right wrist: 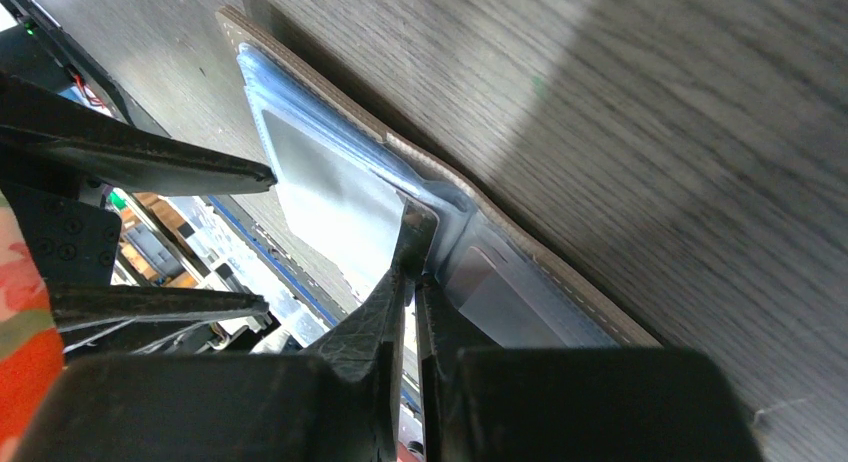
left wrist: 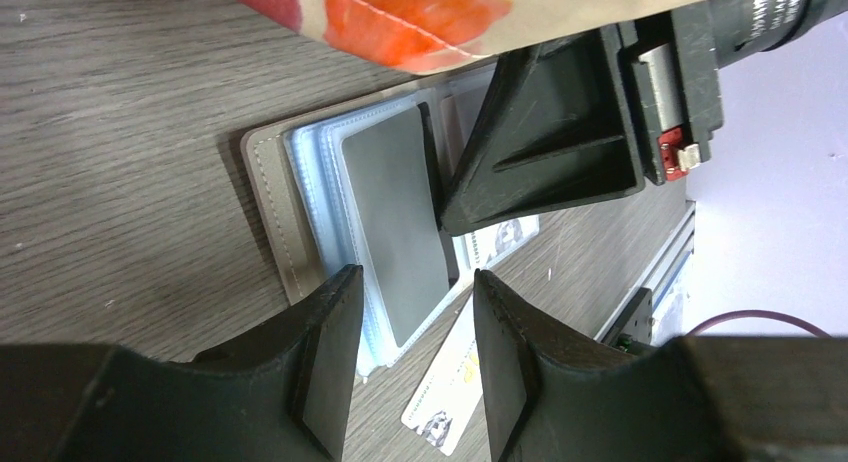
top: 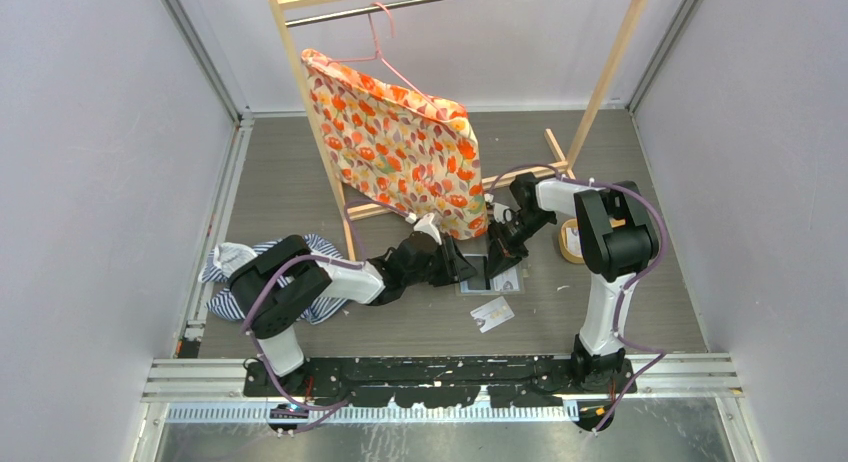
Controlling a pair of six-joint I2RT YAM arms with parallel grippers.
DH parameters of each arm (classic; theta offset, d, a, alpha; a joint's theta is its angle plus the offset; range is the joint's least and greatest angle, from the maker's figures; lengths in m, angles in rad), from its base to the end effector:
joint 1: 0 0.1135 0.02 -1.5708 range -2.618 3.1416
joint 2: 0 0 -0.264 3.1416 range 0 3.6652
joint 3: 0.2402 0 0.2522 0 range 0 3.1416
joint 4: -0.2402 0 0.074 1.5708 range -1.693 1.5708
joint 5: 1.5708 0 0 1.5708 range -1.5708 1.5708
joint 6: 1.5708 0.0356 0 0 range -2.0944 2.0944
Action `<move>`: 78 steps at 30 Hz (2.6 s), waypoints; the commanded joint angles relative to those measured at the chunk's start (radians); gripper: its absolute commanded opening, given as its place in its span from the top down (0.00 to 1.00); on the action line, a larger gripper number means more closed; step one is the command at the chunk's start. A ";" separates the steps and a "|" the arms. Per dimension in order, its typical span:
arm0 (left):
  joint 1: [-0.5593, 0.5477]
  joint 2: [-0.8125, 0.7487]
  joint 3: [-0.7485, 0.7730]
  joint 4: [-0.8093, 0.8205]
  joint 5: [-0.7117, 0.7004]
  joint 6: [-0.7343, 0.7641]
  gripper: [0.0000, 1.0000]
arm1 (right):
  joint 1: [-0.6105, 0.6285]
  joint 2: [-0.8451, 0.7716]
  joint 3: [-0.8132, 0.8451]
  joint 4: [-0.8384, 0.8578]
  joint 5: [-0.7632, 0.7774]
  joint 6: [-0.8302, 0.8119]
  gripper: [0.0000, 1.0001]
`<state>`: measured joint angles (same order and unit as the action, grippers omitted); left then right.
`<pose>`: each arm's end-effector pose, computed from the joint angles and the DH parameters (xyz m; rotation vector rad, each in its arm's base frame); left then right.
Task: Put the credit cards into the card holder
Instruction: Turn over the card holder at the center of the board.
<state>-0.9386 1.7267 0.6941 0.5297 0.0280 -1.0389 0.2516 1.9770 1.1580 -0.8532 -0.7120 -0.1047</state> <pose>0.1966 -0.2701 0.1419 -0.0971 2.3180 -1.1636 0.3092 0.1035 0.1176 0.4460 -2.7766 -1.0322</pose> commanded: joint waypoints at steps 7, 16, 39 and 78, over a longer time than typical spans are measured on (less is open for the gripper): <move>-0.002 0.020 0.035 -0.019 0.009 0.001 0.53 | 0.003 0.023 0.019 0.023 0.097 -0.003 0.87; -0.002 -0.009 0.018 -0.017 -0.003 0.007 0.53 | 0.003 0.028 0.022 0.018 0.097 -0.004 0.87; -0.012 0.005 0.028 0.037 0.027 0.012 0.54 | 0.004 0.037 0.026 0.010 0.083 -0.011 0.87; -0.040 0.056 0.186 -0.016 0.095 0.025 0.59 | -0.087 -0.131 0.039 -0.025 -0.022 -0.076 0.72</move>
<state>-0.9630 1.7683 0.8326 0.4816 0.0982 -1.0382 0.1825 1.8893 1.1751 -0.8833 -0.7303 -0.1841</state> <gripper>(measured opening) 0.396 0.275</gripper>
